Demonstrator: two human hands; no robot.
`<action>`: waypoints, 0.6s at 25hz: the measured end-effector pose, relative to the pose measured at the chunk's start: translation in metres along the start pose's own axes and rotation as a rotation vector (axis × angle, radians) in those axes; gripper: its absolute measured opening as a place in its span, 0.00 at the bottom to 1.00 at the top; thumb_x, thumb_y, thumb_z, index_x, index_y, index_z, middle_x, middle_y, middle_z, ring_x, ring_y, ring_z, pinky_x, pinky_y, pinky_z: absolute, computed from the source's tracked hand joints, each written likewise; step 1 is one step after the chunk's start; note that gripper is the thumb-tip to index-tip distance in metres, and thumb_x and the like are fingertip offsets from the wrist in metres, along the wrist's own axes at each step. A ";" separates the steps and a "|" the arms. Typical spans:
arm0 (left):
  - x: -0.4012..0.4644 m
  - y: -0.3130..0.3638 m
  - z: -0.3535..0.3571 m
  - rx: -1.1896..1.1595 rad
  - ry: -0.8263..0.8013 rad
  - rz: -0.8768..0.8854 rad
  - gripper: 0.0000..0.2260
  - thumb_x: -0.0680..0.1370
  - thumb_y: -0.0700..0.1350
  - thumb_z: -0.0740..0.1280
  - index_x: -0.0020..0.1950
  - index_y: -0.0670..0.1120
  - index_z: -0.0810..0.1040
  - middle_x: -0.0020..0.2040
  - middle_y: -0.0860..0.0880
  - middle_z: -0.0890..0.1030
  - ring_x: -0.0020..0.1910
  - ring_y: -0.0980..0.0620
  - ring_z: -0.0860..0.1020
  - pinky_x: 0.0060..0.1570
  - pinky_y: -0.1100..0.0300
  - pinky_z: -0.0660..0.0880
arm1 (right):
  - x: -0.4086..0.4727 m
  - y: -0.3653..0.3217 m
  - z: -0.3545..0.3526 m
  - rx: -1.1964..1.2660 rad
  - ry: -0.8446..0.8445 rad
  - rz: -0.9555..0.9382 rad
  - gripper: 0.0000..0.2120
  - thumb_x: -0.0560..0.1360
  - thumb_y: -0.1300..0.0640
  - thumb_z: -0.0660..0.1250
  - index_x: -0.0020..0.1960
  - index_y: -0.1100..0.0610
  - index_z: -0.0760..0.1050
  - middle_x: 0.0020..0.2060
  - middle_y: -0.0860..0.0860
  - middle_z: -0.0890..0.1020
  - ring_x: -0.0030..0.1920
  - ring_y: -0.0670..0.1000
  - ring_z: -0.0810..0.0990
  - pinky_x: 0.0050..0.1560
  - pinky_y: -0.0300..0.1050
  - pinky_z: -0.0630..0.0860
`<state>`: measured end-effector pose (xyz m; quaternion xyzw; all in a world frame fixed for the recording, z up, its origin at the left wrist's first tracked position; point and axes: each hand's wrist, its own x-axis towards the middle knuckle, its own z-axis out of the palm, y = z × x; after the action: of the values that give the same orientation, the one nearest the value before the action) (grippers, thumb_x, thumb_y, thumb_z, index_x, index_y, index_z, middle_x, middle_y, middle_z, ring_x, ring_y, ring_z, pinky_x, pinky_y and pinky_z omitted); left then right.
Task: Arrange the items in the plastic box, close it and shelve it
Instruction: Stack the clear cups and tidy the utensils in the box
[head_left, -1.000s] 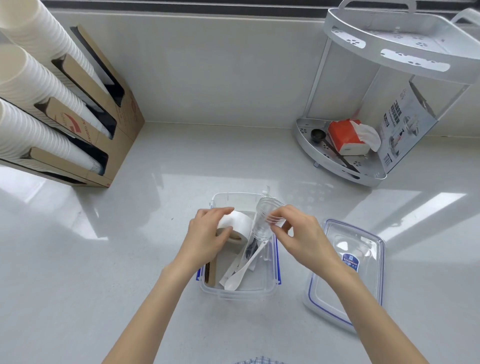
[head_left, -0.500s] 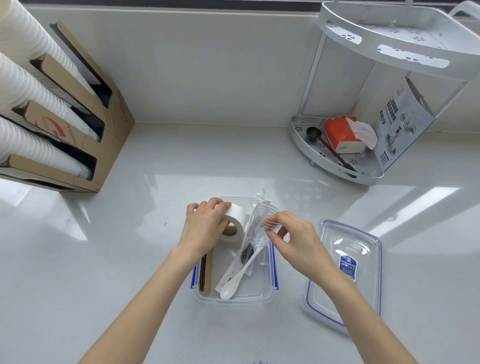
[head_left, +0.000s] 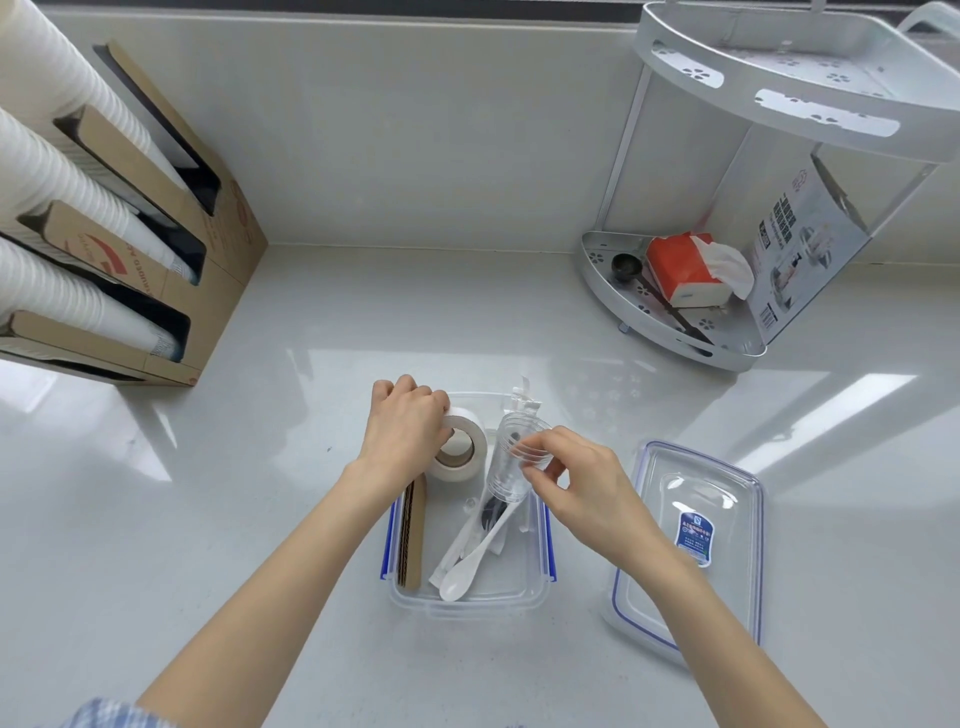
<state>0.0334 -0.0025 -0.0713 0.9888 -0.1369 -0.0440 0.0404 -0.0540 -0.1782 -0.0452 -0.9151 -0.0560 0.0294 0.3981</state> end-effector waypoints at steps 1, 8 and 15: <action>0.000 -0.001 0.000 -0.018 0.001 -0.012 0.13 0.76 0.47 0.60 0.58 0.45 0.74 0.55 0.46 0.81 0.60 0.45 0.69 0.58 0.54 0.57 | 0.000 0.000 0.000 -0.001 0.000 -0.001 0.08 0.74 0.60 0.64 0.51 0.54 0.77 0.43 0.43 0.77 0.37 0.49 0.76 0.47 0.49 0.77; -0.001 -0.005 0.008 0.014 0.048 -0.041 0.14 0.77 0.46 0.57 0.59 0.46 0.76 0.56 0.46 0.81 0.60 0.45 0.69 0.53 0.56 0.52 | -0.001 -0.003 0.000 -0.009 -0.011 -0.002 0.09 0.74 0.60 0.63 0.52 0.54 0.77 0.43 0.43 0.76 0.38 0.48 0.76 0.48 0.48 0.76; -0.024 0.007 -0.001 -0.146 0.149 -0.051 0.14 0.77 0.42 0.57 0.62 0.46 0.73 0.59 0.46 0.78 0.60 0.44 0.70 0.58 0.54 0.58 | -0.004 -0.001 0.002 -0.013 -0.011 -0.002 0.09 0.74 0.59 0.63 0.53 0.53 0.77 0.43 0.43 0.76 0.37 0.48 0.77 0.48 0.48 0.77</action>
<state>0.0081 -0.0025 -0.0682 0.9869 -0.1045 0.0186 0.1213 -0.0583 -0.1762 -0.0459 -0.9174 -0.0593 0.0337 0.3921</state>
